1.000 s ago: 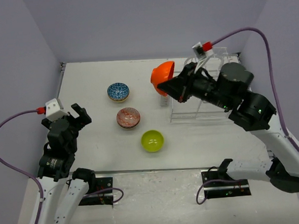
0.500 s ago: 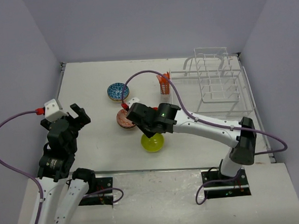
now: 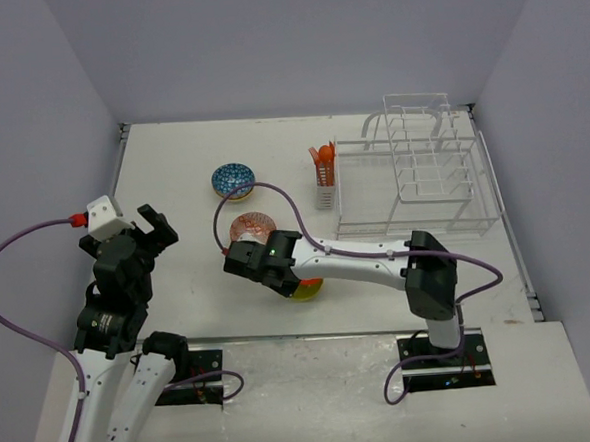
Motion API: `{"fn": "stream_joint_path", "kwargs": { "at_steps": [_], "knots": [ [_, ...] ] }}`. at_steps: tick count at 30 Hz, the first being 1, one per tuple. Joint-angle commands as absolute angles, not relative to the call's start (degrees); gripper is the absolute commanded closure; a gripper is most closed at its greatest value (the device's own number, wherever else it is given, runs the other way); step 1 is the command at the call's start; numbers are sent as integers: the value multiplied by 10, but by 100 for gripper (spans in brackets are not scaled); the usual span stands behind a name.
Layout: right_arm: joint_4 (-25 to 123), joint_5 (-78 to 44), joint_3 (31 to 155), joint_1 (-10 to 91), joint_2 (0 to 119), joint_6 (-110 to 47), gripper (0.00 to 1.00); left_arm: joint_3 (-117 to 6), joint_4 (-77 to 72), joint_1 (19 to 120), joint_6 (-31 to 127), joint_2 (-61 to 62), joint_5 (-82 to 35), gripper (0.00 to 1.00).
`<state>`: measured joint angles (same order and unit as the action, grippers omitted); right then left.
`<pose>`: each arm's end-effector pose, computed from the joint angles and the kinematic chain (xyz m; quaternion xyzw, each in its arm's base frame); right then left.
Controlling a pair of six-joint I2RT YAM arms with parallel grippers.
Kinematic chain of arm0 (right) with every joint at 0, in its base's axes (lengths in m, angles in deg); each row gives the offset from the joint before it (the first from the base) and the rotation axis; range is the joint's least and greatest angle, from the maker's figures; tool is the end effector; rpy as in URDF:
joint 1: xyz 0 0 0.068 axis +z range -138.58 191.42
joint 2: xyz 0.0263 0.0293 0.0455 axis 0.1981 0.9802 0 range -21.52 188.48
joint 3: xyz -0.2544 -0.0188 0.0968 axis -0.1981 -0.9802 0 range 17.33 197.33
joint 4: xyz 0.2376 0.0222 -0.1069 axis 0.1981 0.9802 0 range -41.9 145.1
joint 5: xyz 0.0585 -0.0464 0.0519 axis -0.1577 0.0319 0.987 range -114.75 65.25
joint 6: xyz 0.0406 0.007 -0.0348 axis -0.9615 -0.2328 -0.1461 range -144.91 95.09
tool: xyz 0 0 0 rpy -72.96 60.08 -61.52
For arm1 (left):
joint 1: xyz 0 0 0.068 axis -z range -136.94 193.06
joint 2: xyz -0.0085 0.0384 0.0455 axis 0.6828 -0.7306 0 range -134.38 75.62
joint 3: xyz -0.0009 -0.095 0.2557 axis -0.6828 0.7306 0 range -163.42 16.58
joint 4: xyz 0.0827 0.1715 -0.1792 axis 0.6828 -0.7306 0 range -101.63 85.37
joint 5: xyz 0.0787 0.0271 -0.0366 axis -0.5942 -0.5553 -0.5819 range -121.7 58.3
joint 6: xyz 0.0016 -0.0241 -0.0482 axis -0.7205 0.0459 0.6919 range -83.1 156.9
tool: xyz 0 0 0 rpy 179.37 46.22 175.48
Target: Unload the bowls from the dish rack
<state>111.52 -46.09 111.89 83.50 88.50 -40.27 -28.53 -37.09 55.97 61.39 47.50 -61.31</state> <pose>0.1302 0.3606 0.2490 -0.4488 0.8692 -0.0674 0.1963 0.1064 -0.0064 0.3390 -0.2315 0.7499 0.0050 0.6197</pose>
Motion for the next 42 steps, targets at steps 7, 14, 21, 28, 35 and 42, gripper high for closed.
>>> {"fn": "stream_joint_path", "kwargs": {
  "at_steps": [7, 14, 21, 28, 35, 42],
  "knots": [
    [1152, -443, 1157, 874, 928, -390, 100, -282, -365, 562, 613, 475, -615, 0],
    [1152, -437, 1150, 881, 940, -385, 100, -282, -365, 562, 613, 477, -616, 0],
    [1147, -445, 1152, 880, 956, -376, 100, -282, -367, 562, 614, 477, -617, 0],
    [1156, -454, 1167, 880, 977, -377, 78, -282, -366, 562, 613, 478, -617, 0],
    [1146, -450, 1159, 879, 943, -376, 47, -282, -367, 562, 614, 480, -618, 0],
    [1143, -482, 1148, 879, 855, -387, 18, -282, -369, 562, 615, 477, -624, 0]
  ]
}}
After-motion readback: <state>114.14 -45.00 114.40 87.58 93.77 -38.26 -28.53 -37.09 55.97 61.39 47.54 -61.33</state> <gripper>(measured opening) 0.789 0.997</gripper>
